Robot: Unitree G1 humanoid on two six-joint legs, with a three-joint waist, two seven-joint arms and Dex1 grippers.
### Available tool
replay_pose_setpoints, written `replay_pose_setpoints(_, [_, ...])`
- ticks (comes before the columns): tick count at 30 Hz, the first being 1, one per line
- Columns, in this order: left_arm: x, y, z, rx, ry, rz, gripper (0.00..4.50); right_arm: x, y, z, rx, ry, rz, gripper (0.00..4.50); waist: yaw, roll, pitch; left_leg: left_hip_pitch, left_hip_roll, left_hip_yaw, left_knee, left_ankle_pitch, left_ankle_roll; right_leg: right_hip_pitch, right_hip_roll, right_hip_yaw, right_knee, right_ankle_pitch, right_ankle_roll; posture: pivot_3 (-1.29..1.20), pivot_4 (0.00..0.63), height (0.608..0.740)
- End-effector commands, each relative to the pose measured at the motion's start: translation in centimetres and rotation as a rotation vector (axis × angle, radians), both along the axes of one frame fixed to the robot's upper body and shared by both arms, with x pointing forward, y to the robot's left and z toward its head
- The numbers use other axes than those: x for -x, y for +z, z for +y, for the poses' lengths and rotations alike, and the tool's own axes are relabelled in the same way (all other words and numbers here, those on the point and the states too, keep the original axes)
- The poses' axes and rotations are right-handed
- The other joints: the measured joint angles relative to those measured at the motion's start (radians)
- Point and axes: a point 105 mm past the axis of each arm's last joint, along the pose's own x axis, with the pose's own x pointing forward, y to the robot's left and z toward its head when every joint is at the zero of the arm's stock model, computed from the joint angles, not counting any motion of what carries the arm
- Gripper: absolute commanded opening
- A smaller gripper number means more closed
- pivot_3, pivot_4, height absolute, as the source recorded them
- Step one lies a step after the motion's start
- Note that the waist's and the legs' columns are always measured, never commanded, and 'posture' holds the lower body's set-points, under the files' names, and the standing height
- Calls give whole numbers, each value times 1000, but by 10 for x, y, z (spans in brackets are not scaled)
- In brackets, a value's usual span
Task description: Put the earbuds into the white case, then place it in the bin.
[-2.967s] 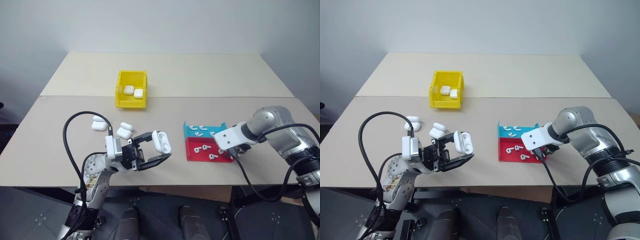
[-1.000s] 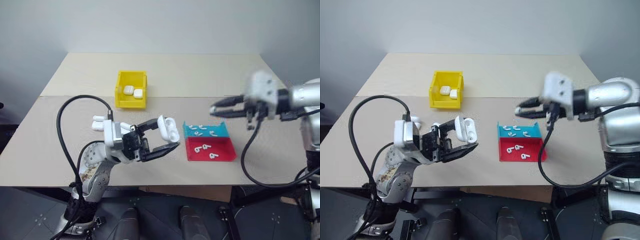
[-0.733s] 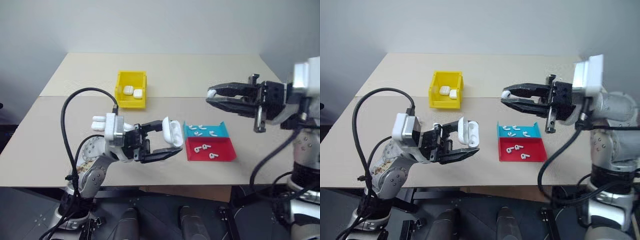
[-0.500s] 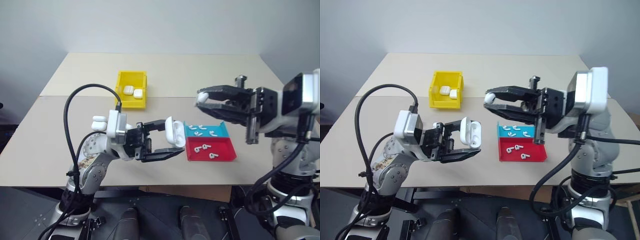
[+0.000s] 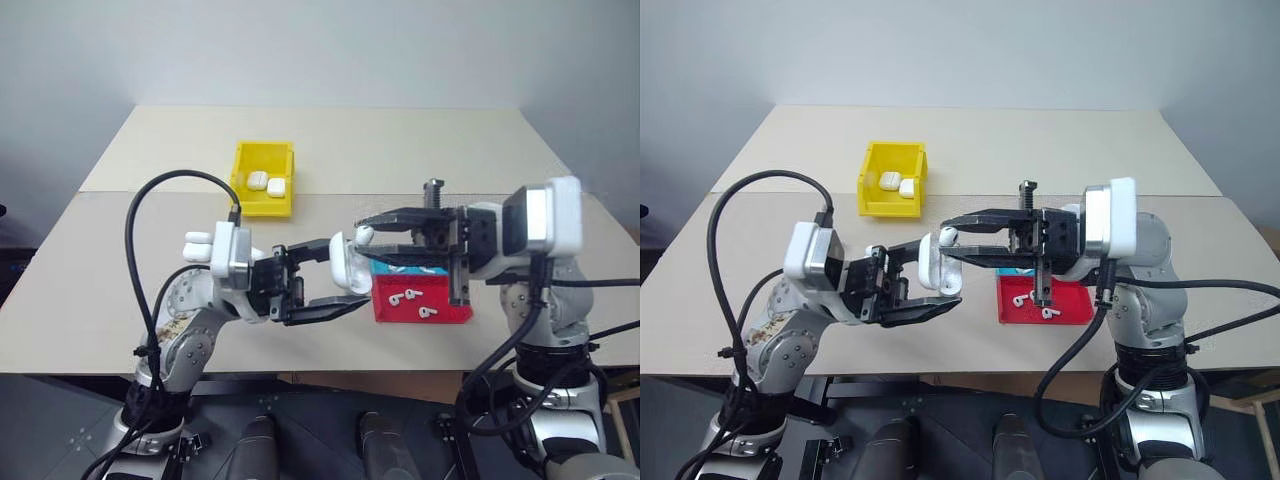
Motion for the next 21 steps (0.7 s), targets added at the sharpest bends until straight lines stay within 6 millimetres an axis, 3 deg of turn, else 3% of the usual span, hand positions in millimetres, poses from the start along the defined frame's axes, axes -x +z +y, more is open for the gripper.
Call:
replay_pose_setpoints(1, [5,8,1,18,6,-45,2794,0,0,-2,4,-9,-31,769,1,0,0,0,0,0,0,0,0,0,0,0,0,0,0,0,150,740])
replay_pose_setpoints(10, [2,8,1,27,12,-49,2794,-2,-11,0,51,-19,-26,769,1,0,0,0,0,0,0,0,0,0,0,0,0,0,0,0,150,740])
replay_pose_setpoints(11, [2,7,1,27,12,-49,2794,-2,-11,0,52,-16,-27,1365,1,0,0,0,0,0,0,0,0,0,0,0,0,0,0,0,150,740])
replay_pose_setpoints(16, [1,6,1,24,15,-44,2794,-1,-13,-2,73,-25,-43,2918,1,0,0,0,0,0,0,0,0,0,0,0,0,0,0,0,150,740])
replay_pose_setpoints(21, [-5,0,3,6,52,-41,2794,0,-13,-9,90,-23,-59,2918,1,0,0,0,0,0,0,0,0,0,0,0,-1,0,0,0,150,740])
